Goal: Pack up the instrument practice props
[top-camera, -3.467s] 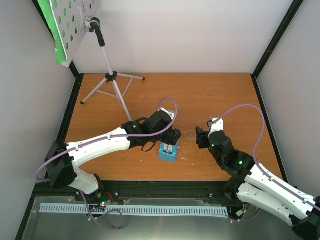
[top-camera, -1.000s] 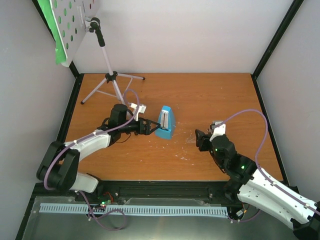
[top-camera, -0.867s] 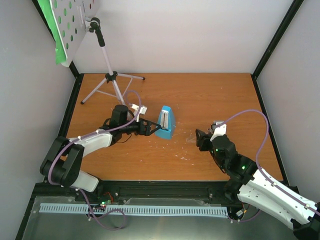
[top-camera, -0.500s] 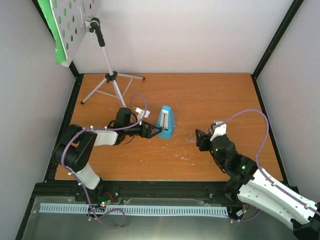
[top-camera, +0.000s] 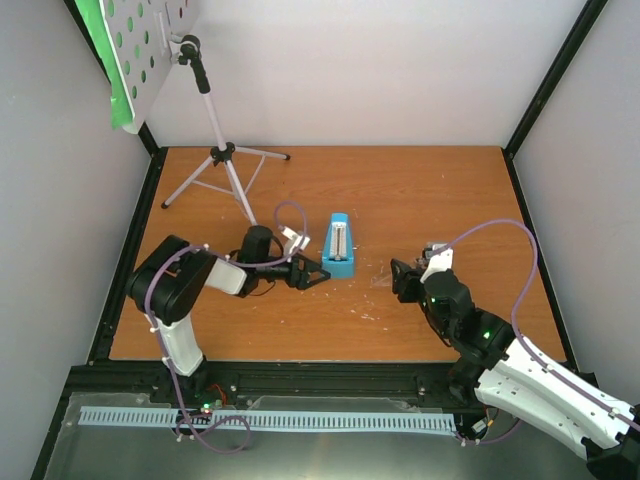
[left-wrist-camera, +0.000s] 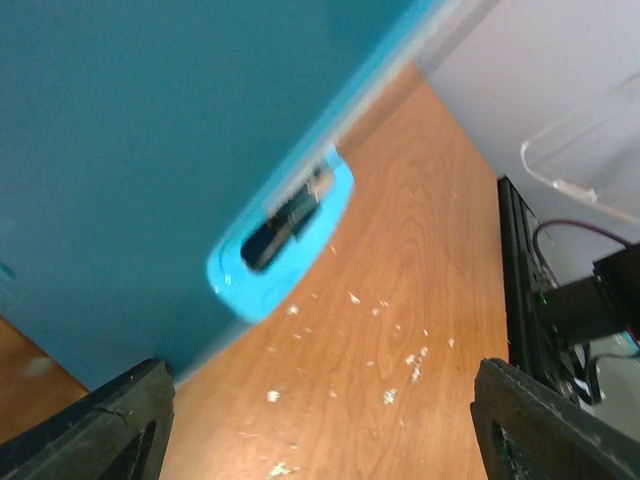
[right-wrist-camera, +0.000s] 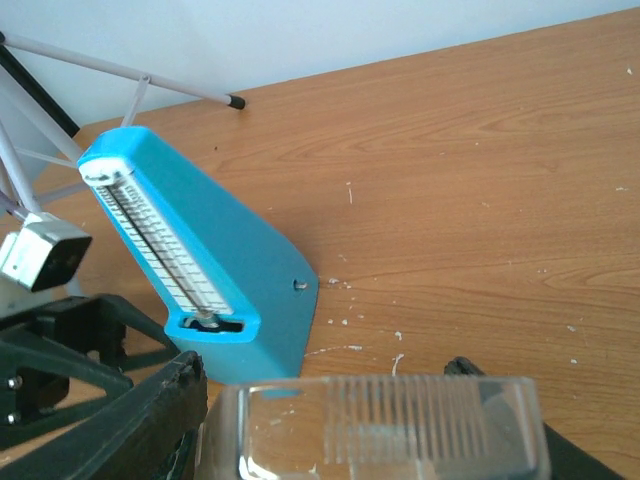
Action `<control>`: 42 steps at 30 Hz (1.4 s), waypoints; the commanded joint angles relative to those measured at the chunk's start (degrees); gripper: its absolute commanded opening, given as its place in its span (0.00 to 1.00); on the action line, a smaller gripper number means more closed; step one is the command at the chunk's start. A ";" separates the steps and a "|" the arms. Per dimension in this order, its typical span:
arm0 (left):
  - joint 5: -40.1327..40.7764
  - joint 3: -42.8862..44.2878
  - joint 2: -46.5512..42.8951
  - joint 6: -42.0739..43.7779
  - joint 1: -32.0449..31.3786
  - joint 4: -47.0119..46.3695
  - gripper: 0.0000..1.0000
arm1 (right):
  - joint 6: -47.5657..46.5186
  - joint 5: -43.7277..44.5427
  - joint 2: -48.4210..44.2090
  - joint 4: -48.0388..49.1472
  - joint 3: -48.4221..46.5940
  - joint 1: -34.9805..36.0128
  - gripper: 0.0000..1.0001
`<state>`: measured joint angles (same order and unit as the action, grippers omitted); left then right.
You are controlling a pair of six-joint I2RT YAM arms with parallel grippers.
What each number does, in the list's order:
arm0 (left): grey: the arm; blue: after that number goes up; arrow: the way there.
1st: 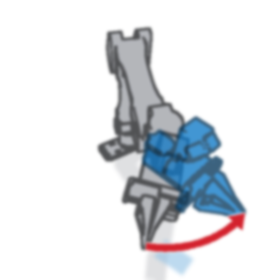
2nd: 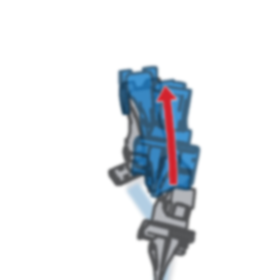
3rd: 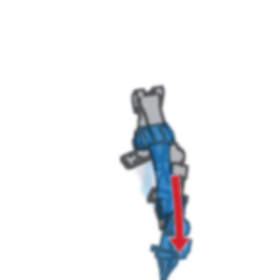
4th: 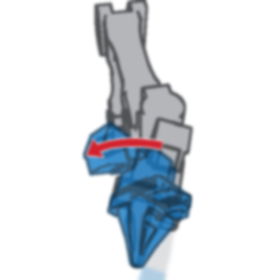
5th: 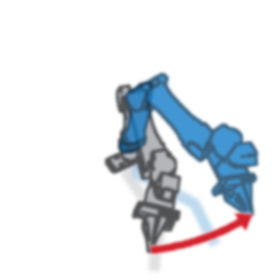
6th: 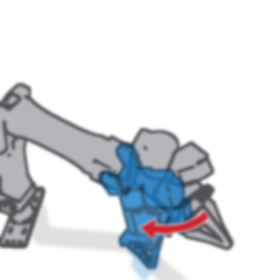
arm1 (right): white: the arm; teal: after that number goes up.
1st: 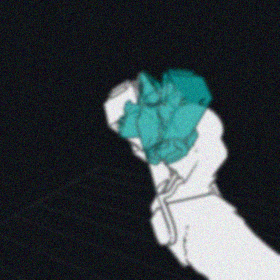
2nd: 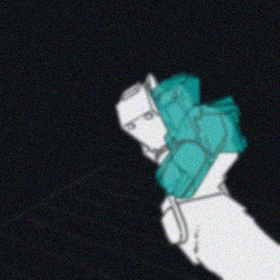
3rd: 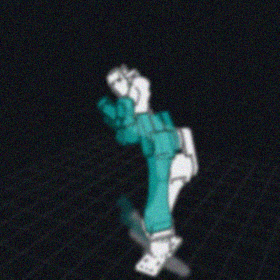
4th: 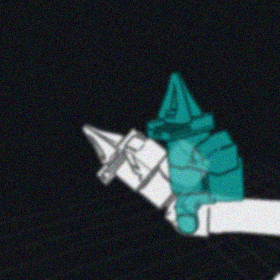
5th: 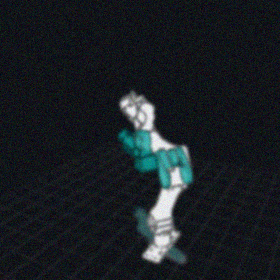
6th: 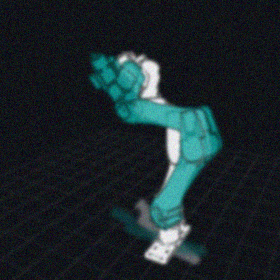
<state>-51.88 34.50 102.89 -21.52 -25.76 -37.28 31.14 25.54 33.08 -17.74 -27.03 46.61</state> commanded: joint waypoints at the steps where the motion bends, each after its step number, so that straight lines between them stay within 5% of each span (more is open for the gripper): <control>1: -3.46 1.44 3.12 0.11 -6.22 -6.34 0.82 | -0.57 0.12 -1.12 0.43 1.34 0.24 0.54; 5: -3.17 -0.89 2.79 -6.51 -7.80 -15.54 0.82 | -2.57 0.12 -3.55 1.16 2.40 0.23 0.54; 10: 1.39 -3.24 -5.00 -8.26 -7.74 -12.99 0.86 | -8.97 -2.48 -4.72 3.99 3.37 0.25 0.54; 16: 11.97 1.21 -16.74 -7.30 -6.39 8.58 0.87 | -14.66 -8.04 1.26 12.10 2.78 0.29 0.54; 22: 4.12 11.35 -24.94 -13.94 2.68 24.32 0.92 | -18.12 -10.29 5.11 20.59 3.23 0.28 0.54; 28: 12.10 27.53 -29.80 4.85 5.36 44.95 0.98 | -18.33 -7.00 9.56 30.64 3.30 0.77 0.53; 31: 22.56 21.90 -32.03 10.64 5.37 39.18 0.99 | -19.24 -6.36 12.94 34.50 3.12 1.96 0.53; 36: 20.47 24.70 -29.34 15.81 5.63 44.41 0.99 | -22.50 -2.05 18.95 34.19 0.82 6.00 0.53; 42: 29.40 23.46 -34.33 19.12 5.67 46.06 0.99 | -22.65 -2.73 26.86 38.36 -0.97 6.04 0.52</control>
<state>-28.47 56.82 72.42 -7.94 -20.36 6.57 10.02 21.45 56.49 15.42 -25.28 52.16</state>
